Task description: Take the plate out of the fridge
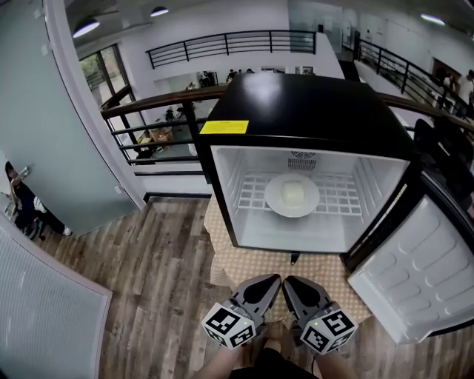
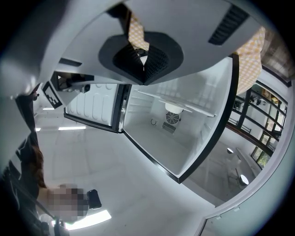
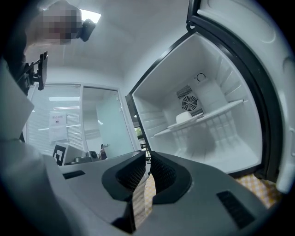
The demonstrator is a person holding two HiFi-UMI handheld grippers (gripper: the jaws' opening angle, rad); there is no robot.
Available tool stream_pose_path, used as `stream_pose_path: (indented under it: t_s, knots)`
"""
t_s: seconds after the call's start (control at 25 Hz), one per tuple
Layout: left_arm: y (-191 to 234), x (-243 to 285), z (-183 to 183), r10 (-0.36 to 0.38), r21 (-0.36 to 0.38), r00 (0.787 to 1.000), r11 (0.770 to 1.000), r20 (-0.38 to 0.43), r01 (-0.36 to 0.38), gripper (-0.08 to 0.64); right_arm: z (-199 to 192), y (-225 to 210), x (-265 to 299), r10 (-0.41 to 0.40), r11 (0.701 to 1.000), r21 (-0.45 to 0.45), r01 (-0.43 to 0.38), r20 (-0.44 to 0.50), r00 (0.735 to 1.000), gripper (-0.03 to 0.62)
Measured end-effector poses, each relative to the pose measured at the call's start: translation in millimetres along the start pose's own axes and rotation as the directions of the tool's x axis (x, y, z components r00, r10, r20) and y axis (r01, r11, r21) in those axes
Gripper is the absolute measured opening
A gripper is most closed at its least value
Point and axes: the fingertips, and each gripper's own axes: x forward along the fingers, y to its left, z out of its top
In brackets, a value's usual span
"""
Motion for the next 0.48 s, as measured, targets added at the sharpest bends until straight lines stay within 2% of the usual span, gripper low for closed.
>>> stream_pose_path:
  t_s: [0.24, 0.48]
  knots:
    - [13, 12, 3, 0.012, 0.002, 1.0, 1.0, 0.004, -0.012, 0.009, 7, -13, 14, 0.007, 0.999, 0.041, -0.008, 0.006, 1.0, 0.049]
    - [20, 19, 0, 0.002, -0.007, 1.0, 1.0, -0.005, -0.002, 0.009, 9, -26, 25, -0.019, 0.982, 0.187, 0.014, 0.028, 0.999, 0.051]
